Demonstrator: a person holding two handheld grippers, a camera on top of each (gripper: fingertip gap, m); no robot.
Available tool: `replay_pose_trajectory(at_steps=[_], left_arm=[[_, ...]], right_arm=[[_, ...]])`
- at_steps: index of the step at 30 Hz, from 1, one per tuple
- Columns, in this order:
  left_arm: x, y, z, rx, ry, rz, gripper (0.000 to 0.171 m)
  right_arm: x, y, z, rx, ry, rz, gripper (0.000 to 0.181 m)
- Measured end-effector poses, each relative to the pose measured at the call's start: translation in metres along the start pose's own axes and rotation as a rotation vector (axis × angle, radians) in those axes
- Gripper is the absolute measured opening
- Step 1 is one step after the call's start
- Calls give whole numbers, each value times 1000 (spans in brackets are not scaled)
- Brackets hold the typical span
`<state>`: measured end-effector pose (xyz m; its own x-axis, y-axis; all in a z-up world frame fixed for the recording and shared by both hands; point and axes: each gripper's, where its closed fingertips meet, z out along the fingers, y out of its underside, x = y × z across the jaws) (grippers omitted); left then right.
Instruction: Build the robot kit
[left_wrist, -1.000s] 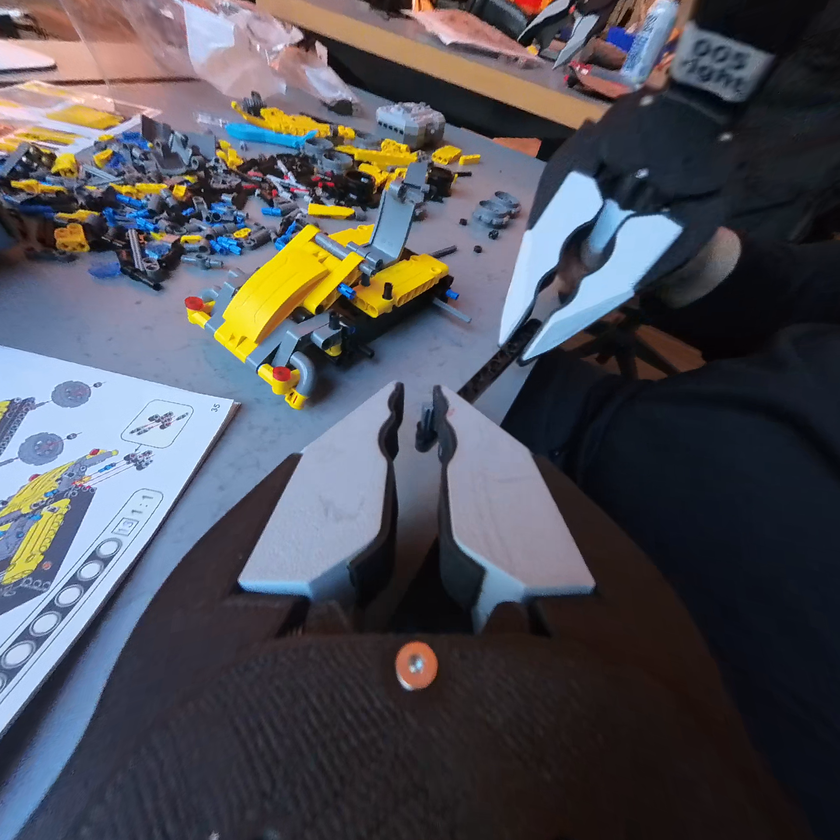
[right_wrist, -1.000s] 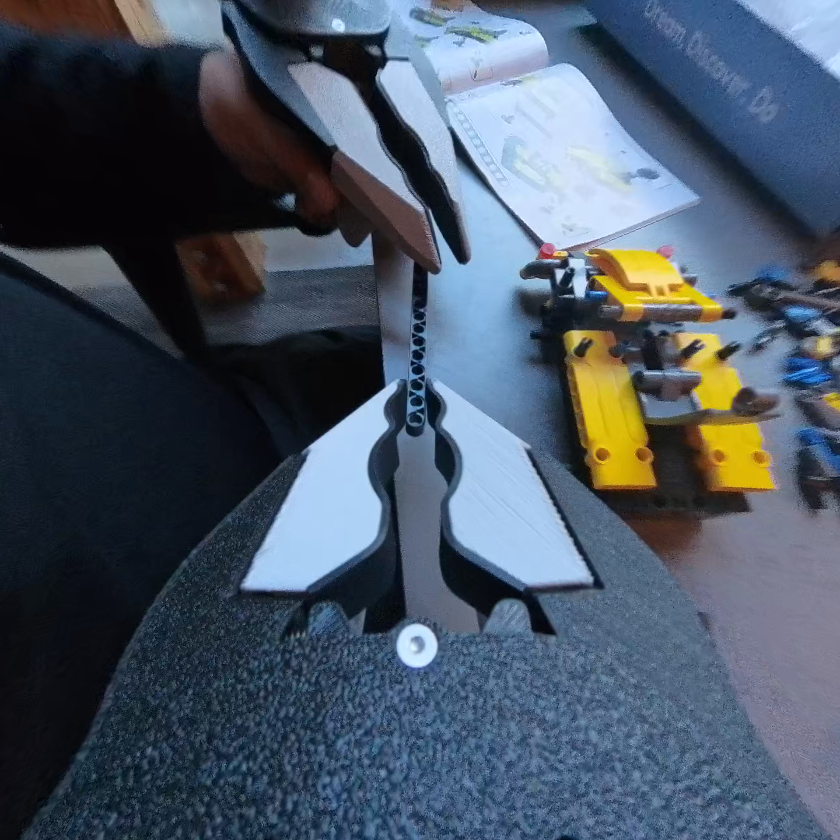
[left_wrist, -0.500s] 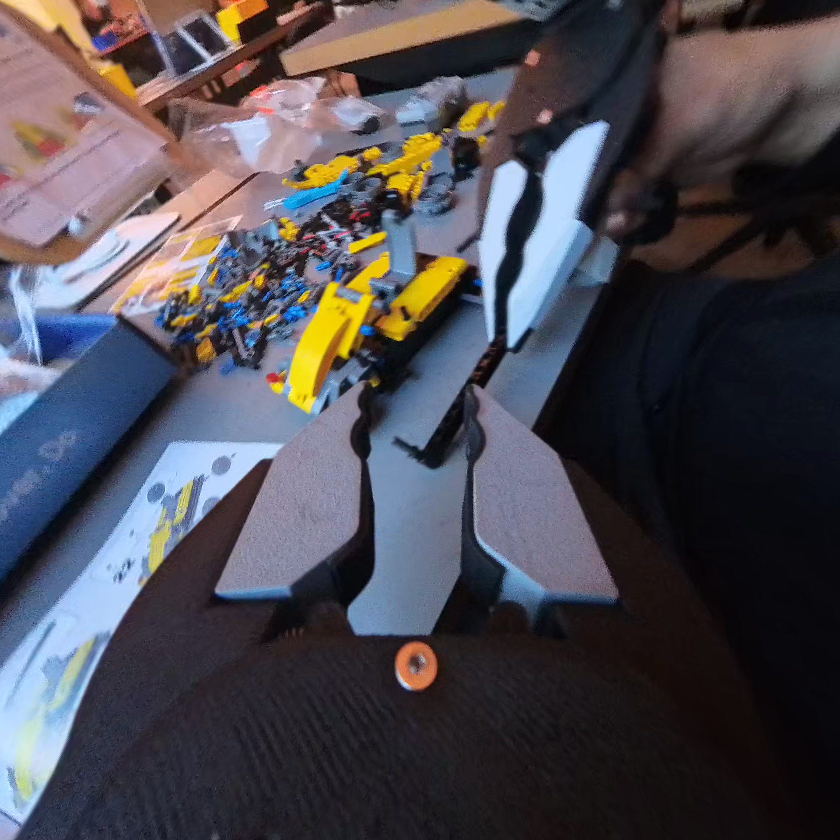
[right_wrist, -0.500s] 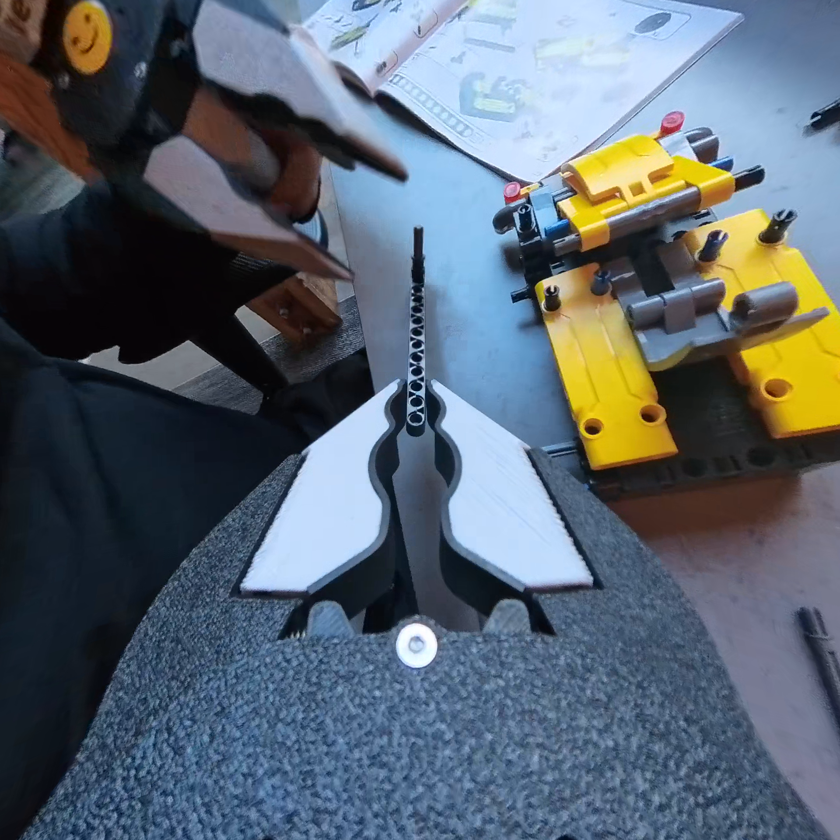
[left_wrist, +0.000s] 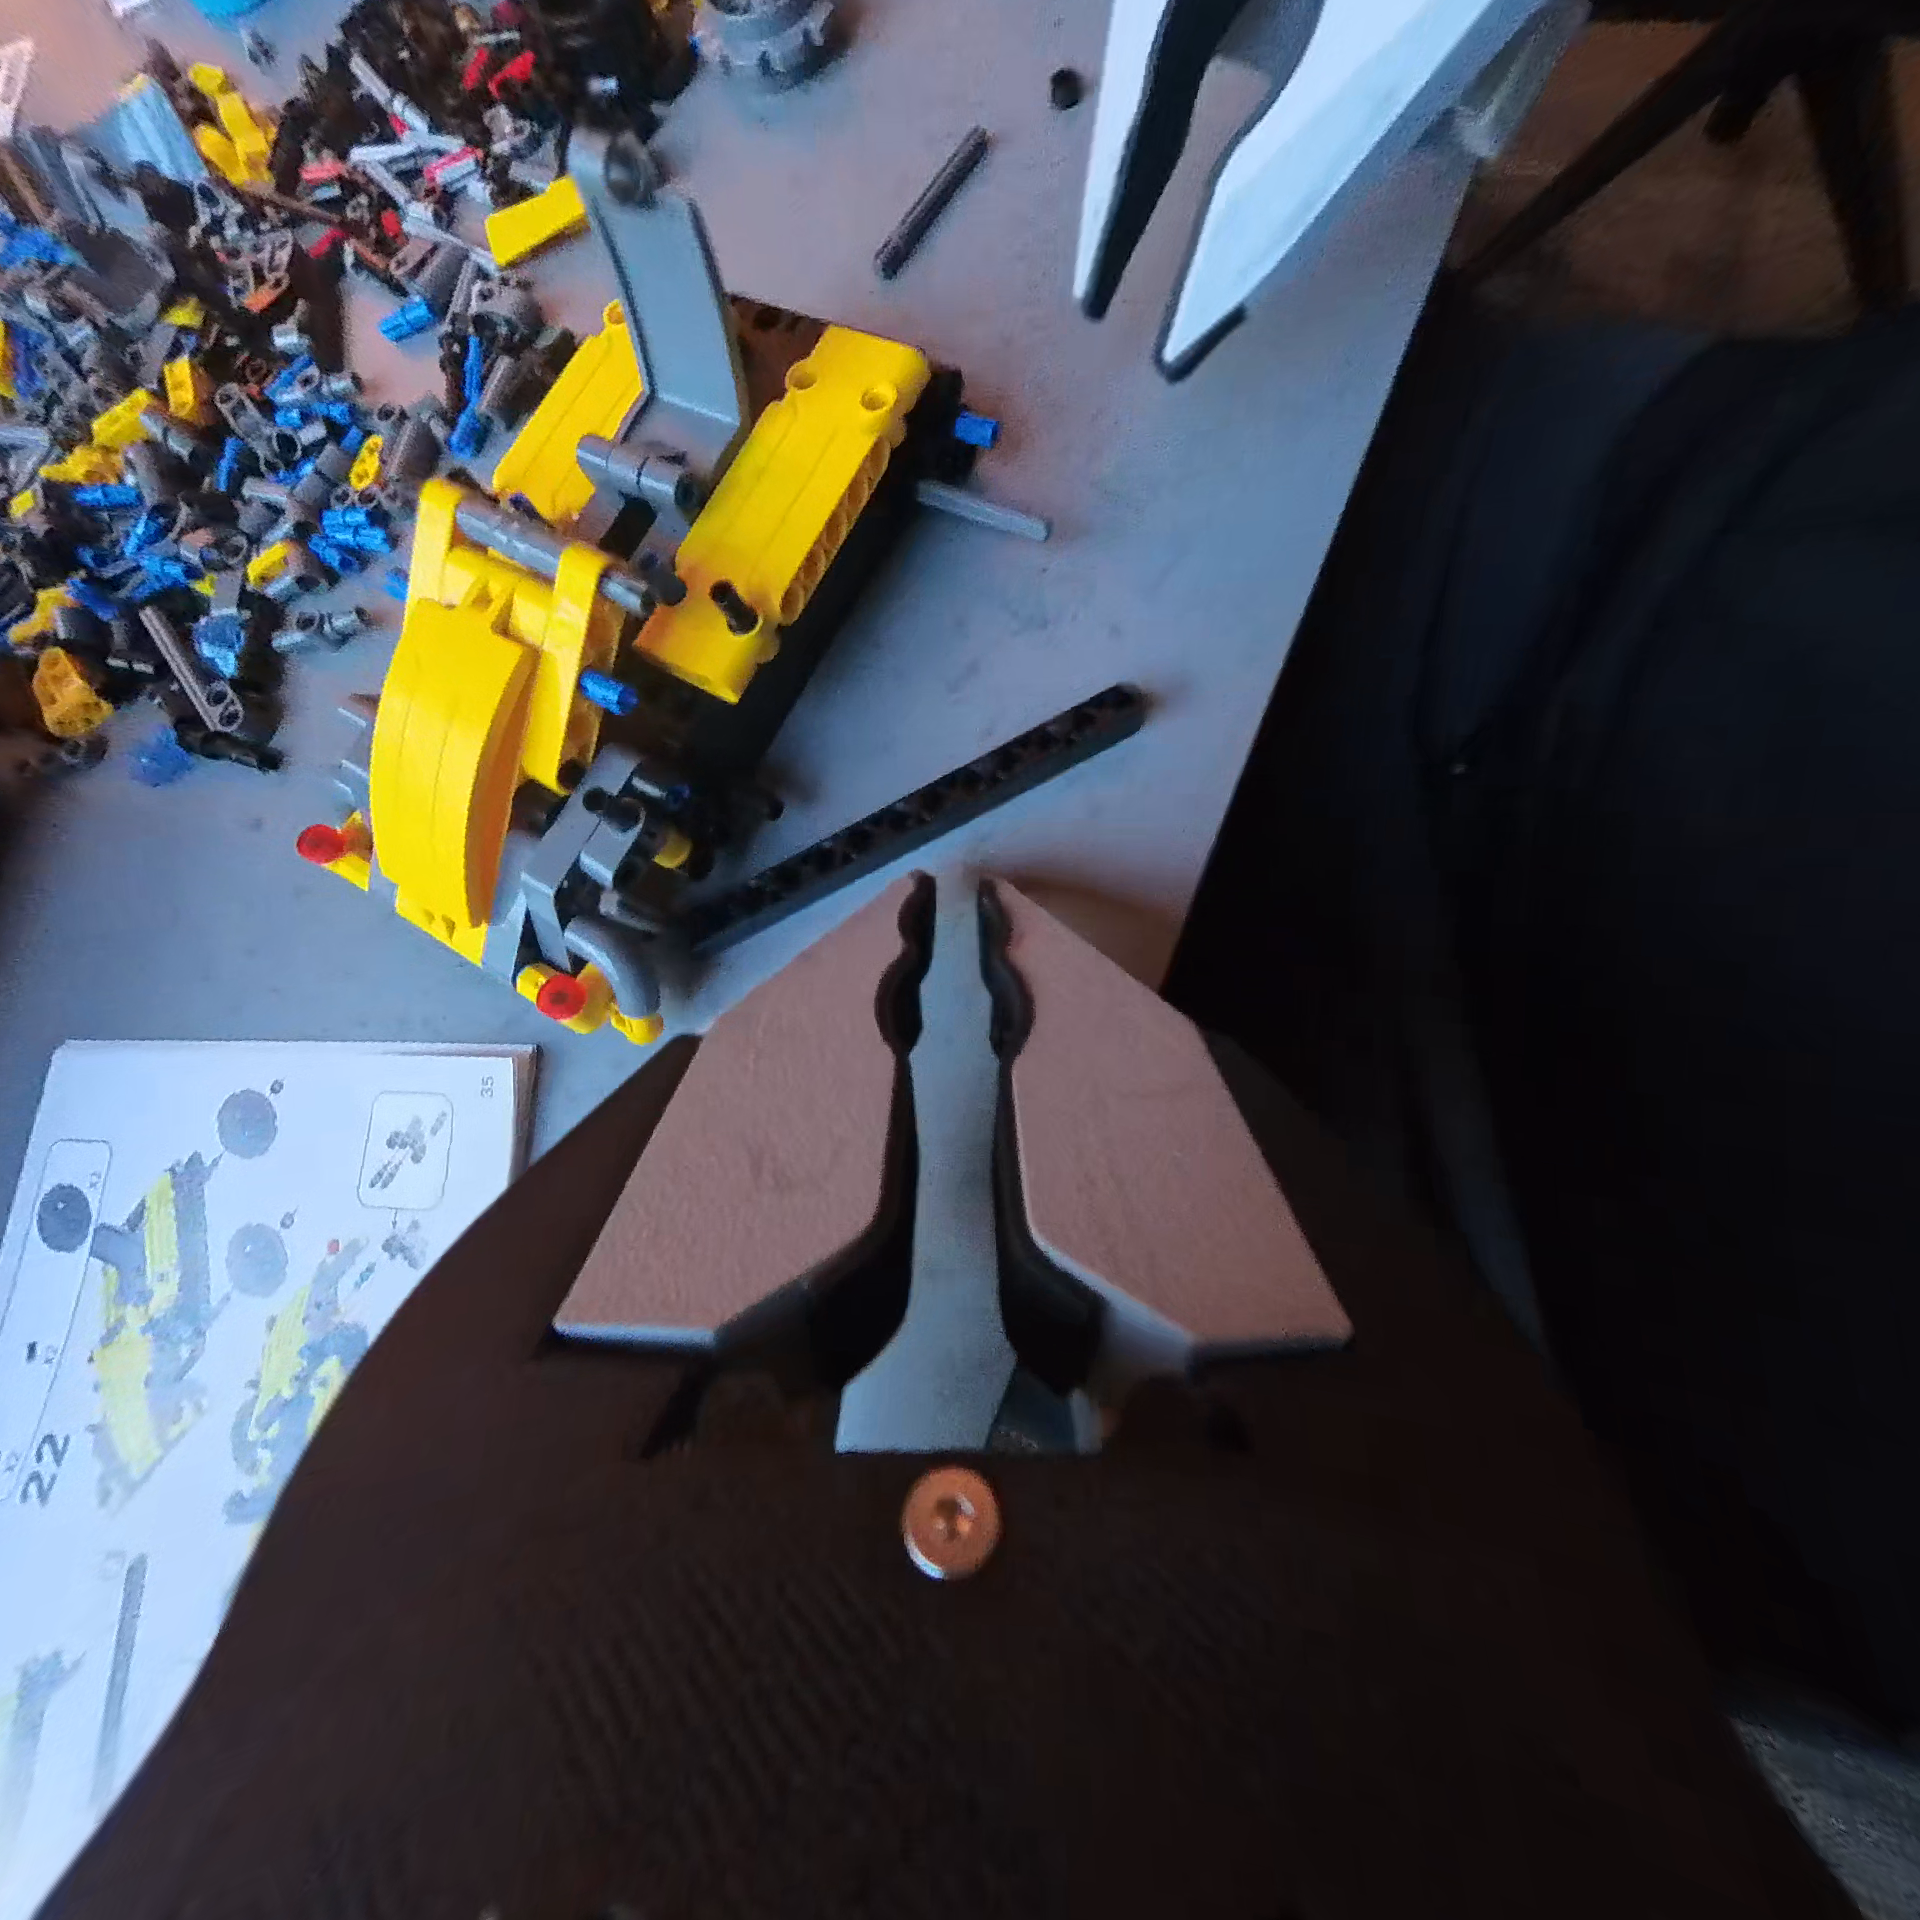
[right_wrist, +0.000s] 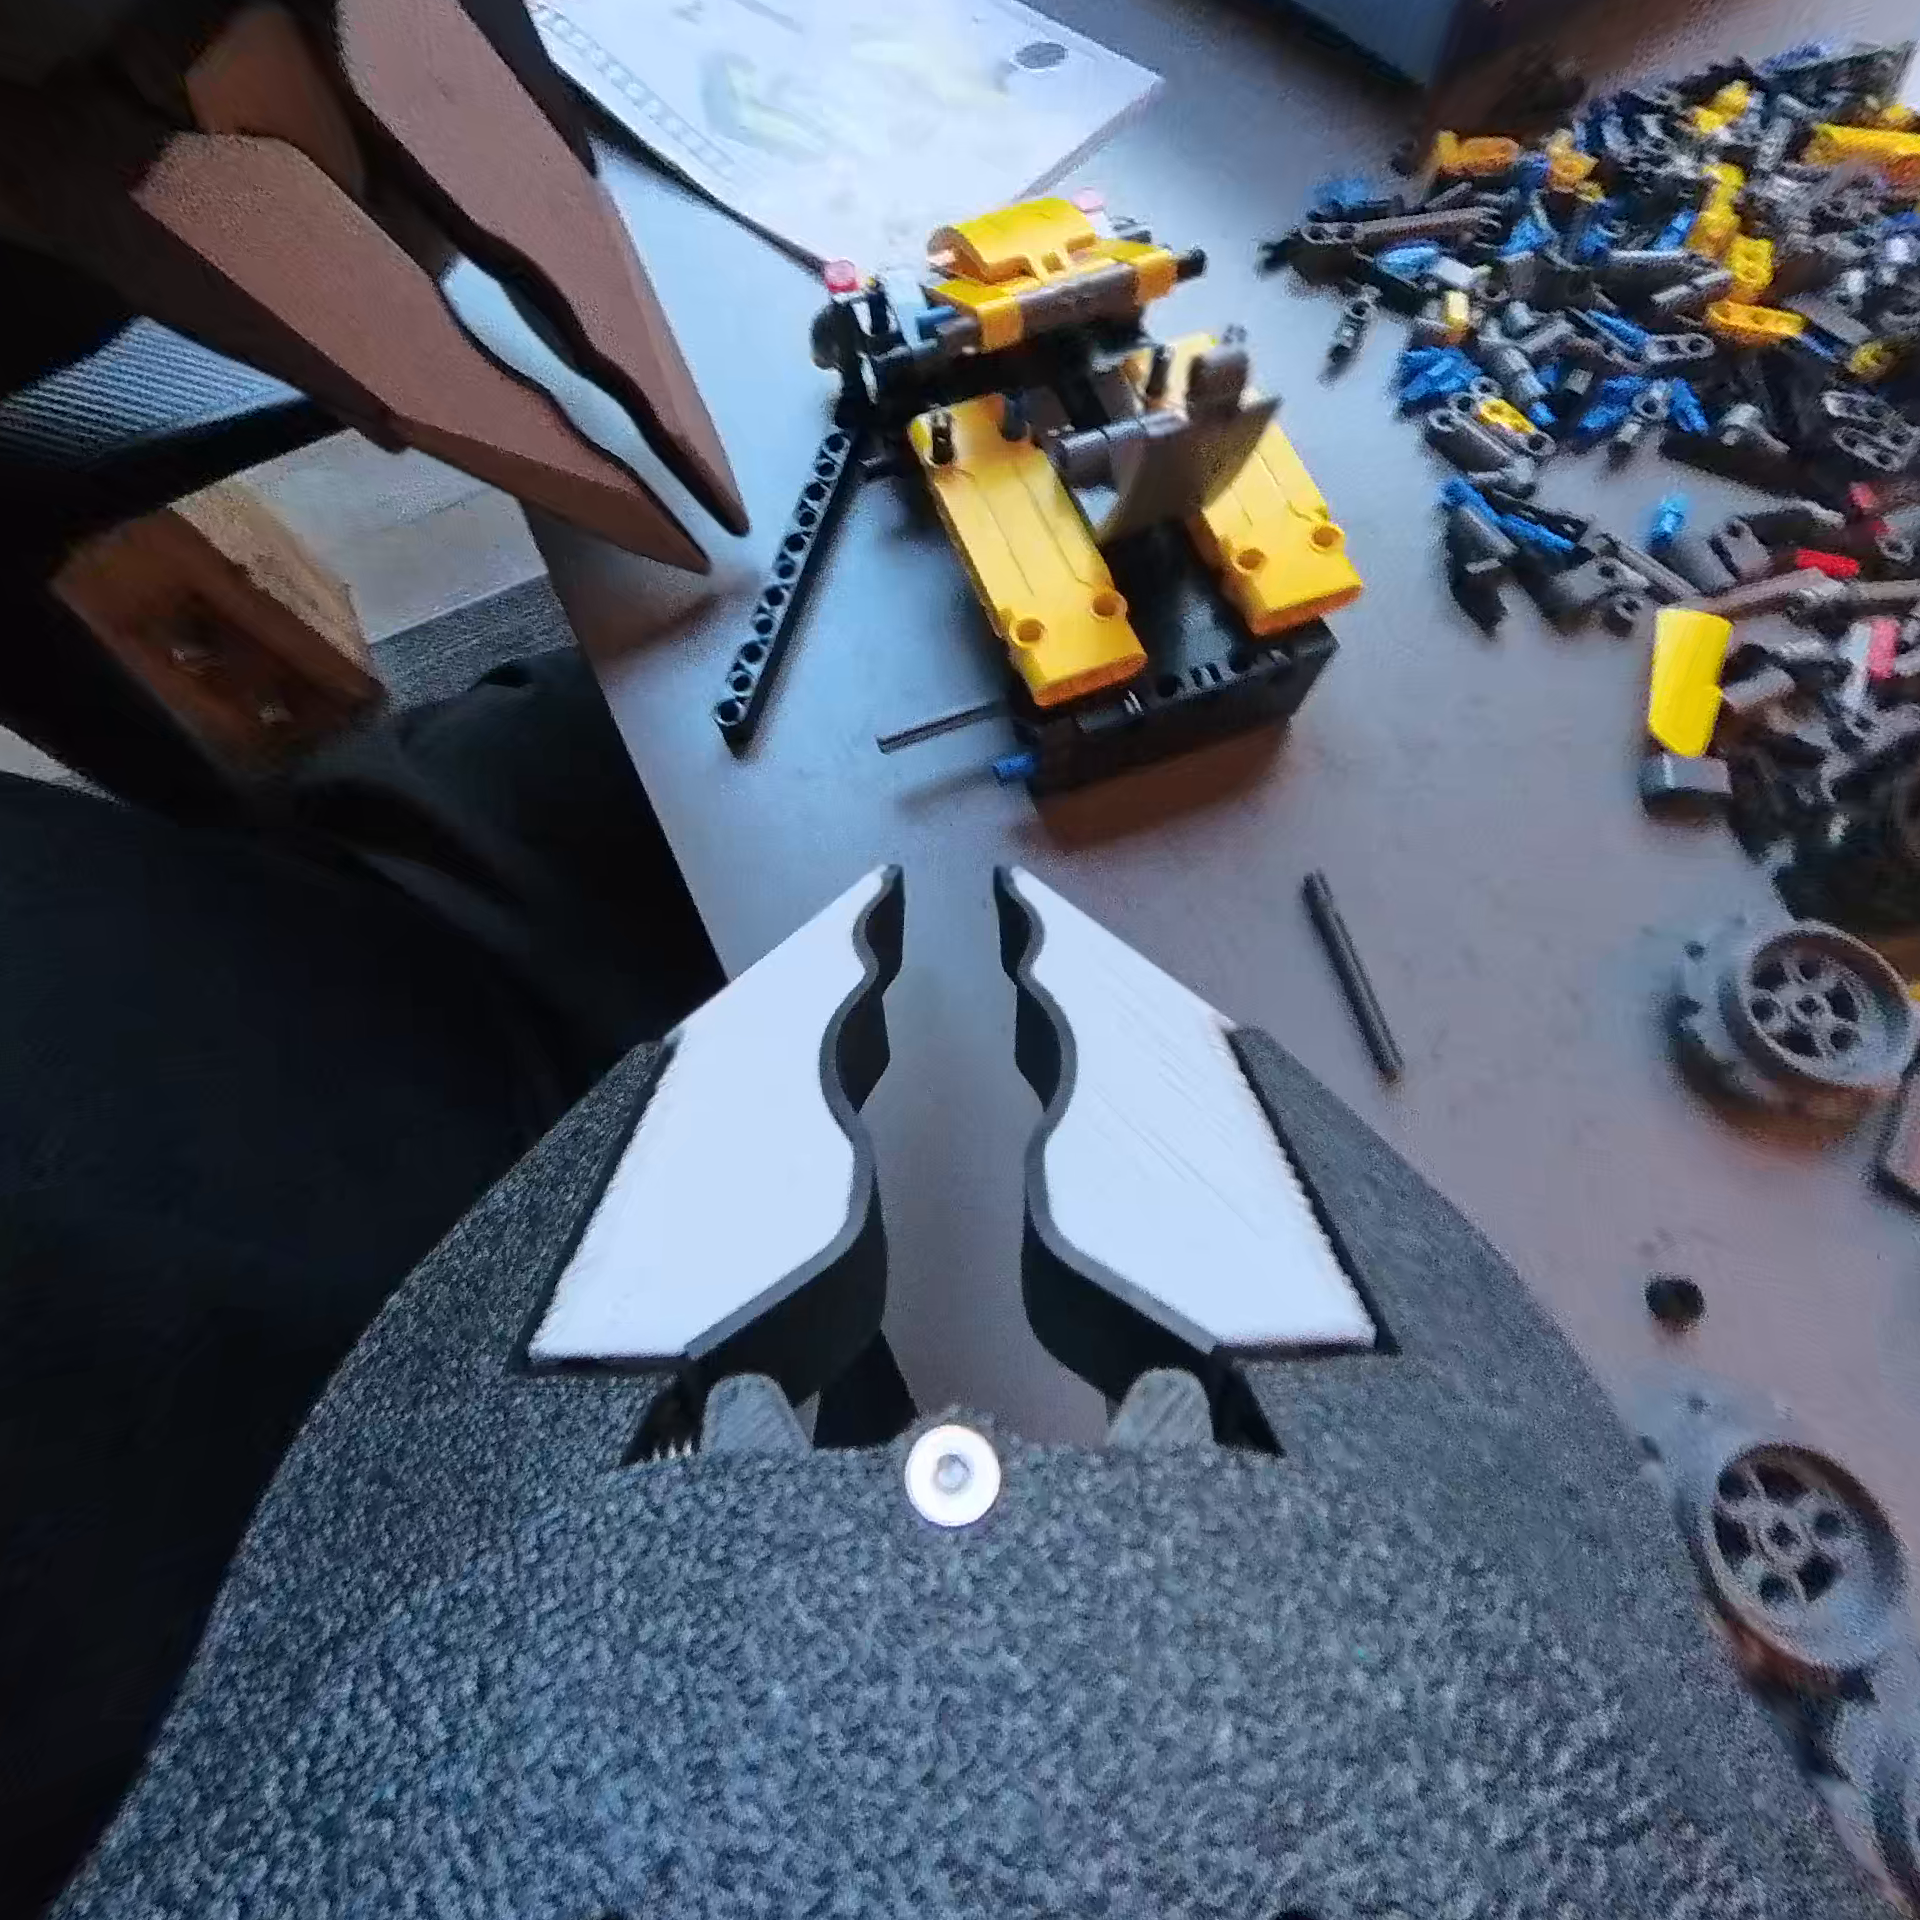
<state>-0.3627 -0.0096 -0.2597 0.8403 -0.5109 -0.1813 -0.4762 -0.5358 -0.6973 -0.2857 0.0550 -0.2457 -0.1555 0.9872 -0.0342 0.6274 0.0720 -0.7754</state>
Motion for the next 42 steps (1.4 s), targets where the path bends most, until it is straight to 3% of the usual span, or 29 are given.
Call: replay_pose_trajectory(at_steps=[3,8,10,13,15,20,23,26,31,33,34,39,42], left_arm=[[-11,-15,-7,27,-75,39,12],[-46,-49,-16,39,-204,96,40],[-54,-53,-3,-11,-206,197,45],[-66,-36,26,-179,-159,264,65],[-73,-31,35,-252,-146,300,69],[-80,-37,44,-284,11,256,67],[-83,-43,43,-341,179,129,66],[-87,-50,41,-400,401,-55,65],[-100,-54,37,-485,639,-214,66],[-110,-59,39,-469,607,-231,66],[-116,-67,39,-405,559,-207,64],[-133,-101,24,-138,265,83,67],[-113,-94,39,-142,212,350,63]], right_arm=[[8,1,-5,22,58,-21,19],[18,3,4,1,109,-86,36],[20,4,9,-32,126,-166,37],[27,-4,15,-58,209,-333,40],[31,-8,21,-55,238,-428,44],[33,-21,30,23,251,-561,46],[49,-29,30,39,351,-645,47],[59,-47,25,95,421,-736,30],[66,-63,25,145,264,-568,29],[75,-64,24,153,208,-467,25],[77,-65,22,163,174,-424,25],[86,-58,27,131,34,-288,25],[88,-61,28,124,-39,-218,25]])
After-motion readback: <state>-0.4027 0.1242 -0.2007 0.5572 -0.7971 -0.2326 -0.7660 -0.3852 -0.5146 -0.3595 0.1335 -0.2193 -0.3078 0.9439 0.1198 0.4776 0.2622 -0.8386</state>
